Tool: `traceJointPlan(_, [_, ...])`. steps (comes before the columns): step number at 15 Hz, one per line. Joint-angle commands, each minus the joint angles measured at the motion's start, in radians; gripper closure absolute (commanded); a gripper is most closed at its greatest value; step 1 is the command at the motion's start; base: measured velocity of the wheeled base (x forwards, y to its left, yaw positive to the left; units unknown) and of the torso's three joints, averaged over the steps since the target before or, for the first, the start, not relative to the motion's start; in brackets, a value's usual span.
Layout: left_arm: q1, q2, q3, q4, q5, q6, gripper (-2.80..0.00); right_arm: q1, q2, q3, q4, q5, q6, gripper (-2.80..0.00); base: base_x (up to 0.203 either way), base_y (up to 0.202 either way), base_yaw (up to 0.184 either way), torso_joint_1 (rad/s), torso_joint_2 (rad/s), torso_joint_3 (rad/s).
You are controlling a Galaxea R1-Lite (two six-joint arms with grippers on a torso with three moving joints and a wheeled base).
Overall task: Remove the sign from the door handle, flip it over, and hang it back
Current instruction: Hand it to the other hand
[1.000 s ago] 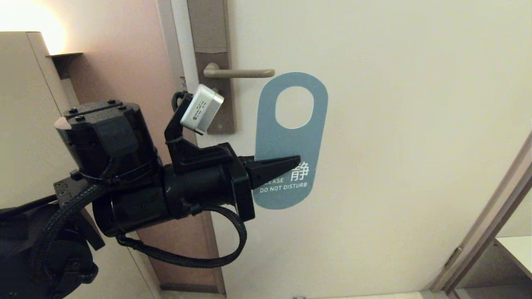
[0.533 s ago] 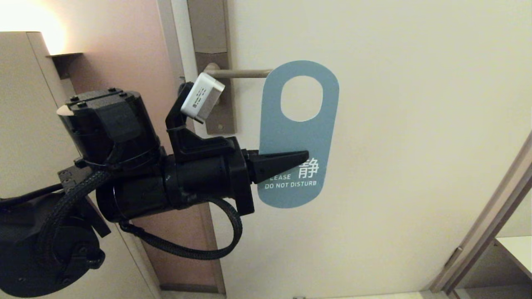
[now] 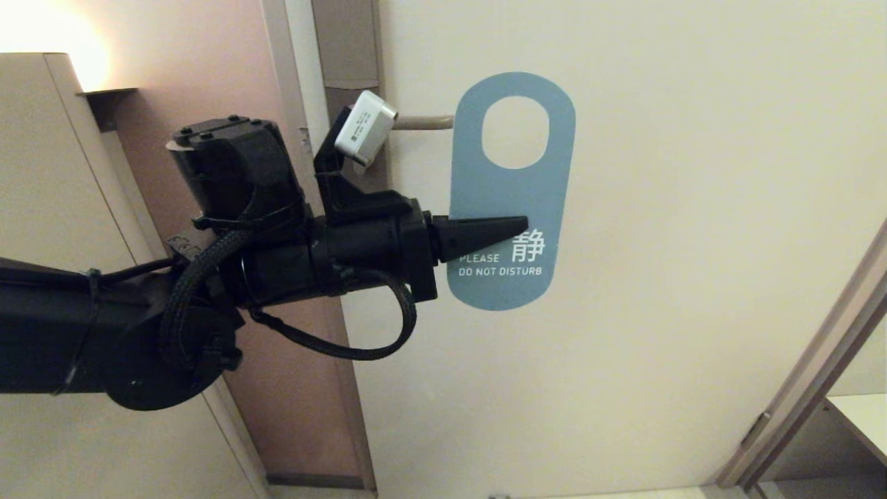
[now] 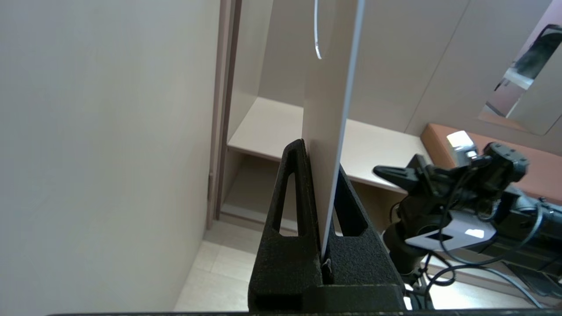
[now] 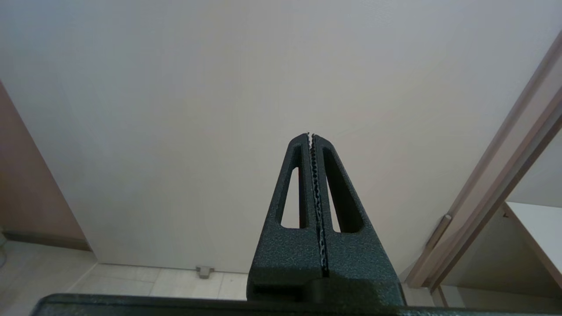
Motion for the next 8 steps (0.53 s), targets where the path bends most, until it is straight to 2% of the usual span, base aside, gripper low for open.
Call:
traceJointPlan(1, [-0.001, 0.055, -0.017, -0.005, -0.006, -0.001, 0.0, 0.001, 0.002, 0.0, 0.0, 0.0, -0.001, 0.0, 0.0, 0.0, 0.0, 0.0, 0.0, 0.0])
traceJointPlan(3, [-0.002, 0.102, -0.033, -0.02, -0.032, -0.002, 0.0, 0.001, 0.002, 0.0, 0.0, 0.001, 0.0, 0.0, 0.0, 0.0, 0.0, 0.0, 0.0, 0.0])
traceJointPlan(6, [-0.006, 0.175, -0.05, -0.106, -0.05, -0.007, 0.0, 0.001, 0.002, 0.0, 0.0, 0.0, -0.001, 0.0, 0.0, 0.0, 0.0, 0.0, 0.0, 0.0])
traceJointPlan(8, [-0.008, 0.194, -0.078, -0.109, -0.055, -0.011, 0.0, 0.001, 0.002, 0.0, 0.0, 0.0, 0.0, 0.0, 0.0, 0.0, 0.0, 0.0, 0.0, 0.0])
